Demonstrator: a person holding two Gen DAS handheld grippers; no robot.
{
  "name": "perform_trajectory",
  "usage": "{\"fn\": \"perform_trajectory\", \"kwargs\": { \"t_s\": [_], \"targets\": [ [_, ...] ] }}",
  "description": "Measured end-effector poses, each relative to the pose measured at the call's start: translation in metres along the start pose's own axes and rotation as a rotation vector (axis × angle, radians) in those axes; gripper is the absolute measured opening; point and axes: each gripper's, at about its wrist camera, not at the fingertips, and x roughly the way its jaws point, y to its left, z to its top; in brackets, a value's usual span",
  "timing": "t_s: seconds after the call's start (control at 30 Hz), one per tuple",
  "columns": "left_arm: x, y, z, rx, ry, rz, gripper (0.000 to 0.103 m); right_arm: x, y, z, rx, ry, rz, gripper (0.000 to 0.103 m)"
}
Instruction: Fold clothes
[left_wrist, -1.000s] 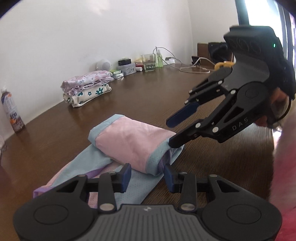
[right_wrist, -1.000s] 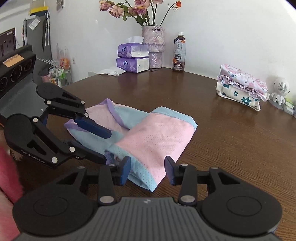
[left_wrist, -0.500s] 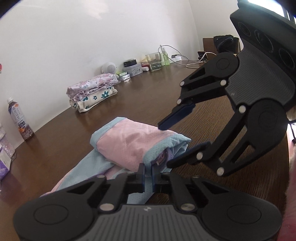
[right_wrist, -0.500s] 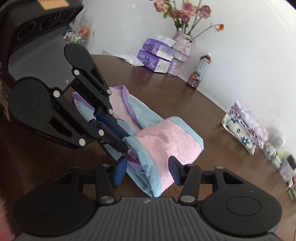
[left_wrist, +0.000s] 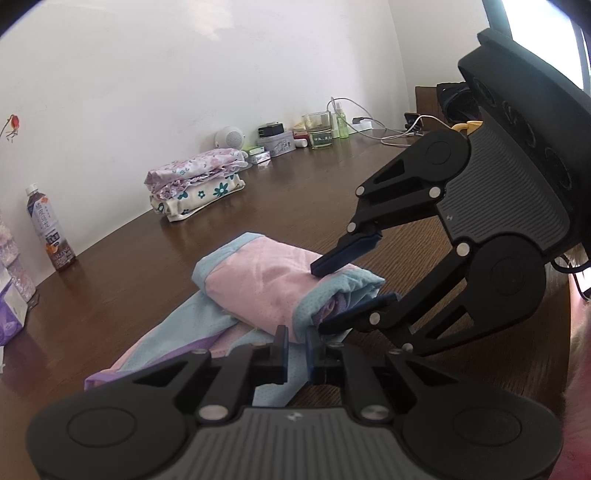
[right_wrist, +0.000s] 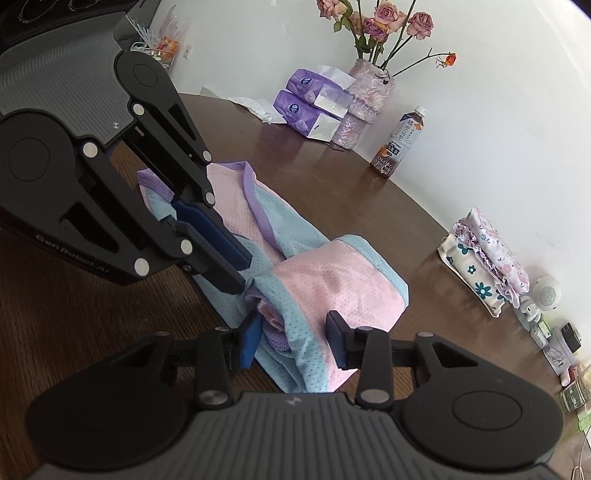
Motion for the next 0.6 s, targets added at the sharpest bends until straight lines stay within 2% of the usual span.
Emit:
{"fn": "perform_trajectory", "kwargs": {
  "t_s": [0.23, 0.33, 0.6],
  "targets": [
    [0.0035, -0.0025, 0.0011, 0.012, 0.0, 0.003, 0.01, 0.0007, 0.0003, 0.0003, -0.001, 0.0, -0.002, 0.038],
    [0.0052, -0.0012, 0.001, 0.001, 0.001, 0.008, 0.002, 0.0005, 0.0015, 0.0012, -0.009, -0.002, -0.007, 0.038],
    [-0.0022, -0.0081, -0.0003, 0.006, -0.028, 0.018, 0.0, 0.0084, 0.0002, 0.0091, -0.031, 0.017, -0.028, 0.038]
  ]
}}
